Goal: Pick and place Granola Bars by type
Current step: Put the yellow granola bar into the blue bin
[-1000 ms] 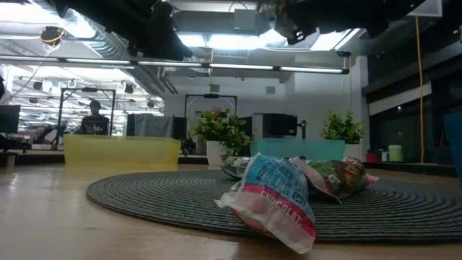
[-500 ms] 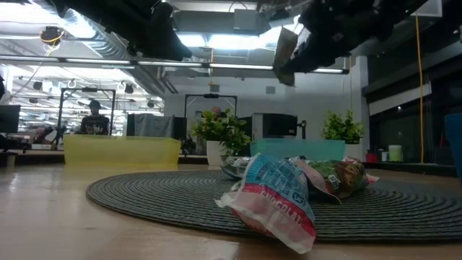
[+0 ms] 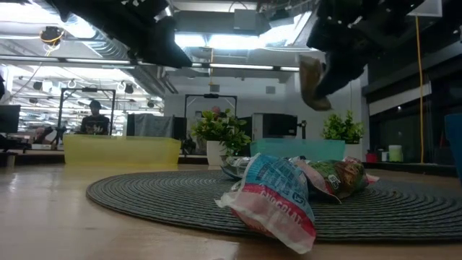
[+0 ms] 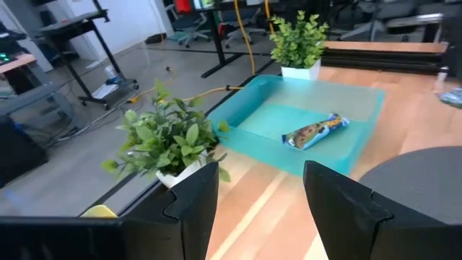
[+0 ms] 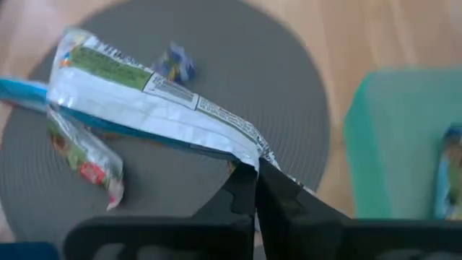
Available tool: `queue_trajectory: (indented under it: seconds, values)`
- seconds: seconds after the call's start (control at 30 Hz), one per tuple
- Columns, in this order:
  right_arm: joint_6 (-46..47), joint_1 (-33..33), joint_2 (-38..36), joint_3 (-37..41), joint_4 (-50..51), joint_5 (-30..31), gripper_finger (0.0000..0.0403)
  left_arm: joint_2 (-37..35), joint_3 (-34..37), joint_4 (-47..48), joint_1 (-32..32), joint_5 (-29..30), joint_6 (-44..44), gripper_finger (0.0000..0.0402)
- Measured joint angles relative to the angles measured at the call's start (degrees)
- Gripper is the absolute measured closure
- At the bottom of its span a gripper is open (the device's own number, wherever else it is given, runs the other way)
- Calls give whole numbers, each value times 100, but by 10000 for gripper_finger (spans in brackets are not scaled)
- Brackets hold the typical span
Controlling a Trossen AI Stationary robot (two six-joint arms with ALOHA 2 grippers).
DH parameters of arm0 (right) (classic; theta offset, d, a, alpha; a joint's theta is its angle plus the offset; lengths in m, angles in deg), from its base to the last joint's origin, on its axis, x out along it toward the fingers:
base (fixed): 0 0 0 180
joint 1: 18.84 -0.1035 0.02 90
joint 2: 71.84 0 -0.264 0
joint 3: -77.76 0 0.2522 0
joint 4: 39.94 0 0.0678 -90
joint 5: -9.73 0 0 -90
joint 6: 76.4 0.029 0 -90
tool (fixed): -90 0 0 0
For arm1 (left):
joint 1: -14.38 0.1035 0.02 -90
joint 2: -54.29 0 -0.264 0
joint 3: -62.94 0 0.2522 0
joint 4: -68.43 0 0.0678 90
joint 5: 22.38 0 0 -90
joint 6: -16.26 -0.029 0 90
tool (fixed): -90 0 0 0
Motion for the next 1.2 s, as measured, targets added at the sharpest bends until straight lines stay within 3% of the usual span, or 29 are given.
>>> queue_trajectory:
  seconds: [0.17, 0.53, 0.8, 1.0, 1.2]
  values:
    - [860, -719, 0, 0, 586, 643, 399, 64, 0, -19, -1, 64, -74, 206]
    - [3111, -2673, -1, -16, 958, 870, 399, 64, 0, -41, -3, 64, -65, 204]
    - [4176, -3958, -22, -911, 1961, 2202, 397, 64, -2, -95, -3, 53, 59, 207]
    - [5039, -4826, 45, -1196, 2013, 2250, 397, 61, -7, -354, -3, -4, -134, 205]
    - [5900, -5594, 440, -1200, 2061, 1823, 396, 60, -9, -425, -3, -4, -210, 207]
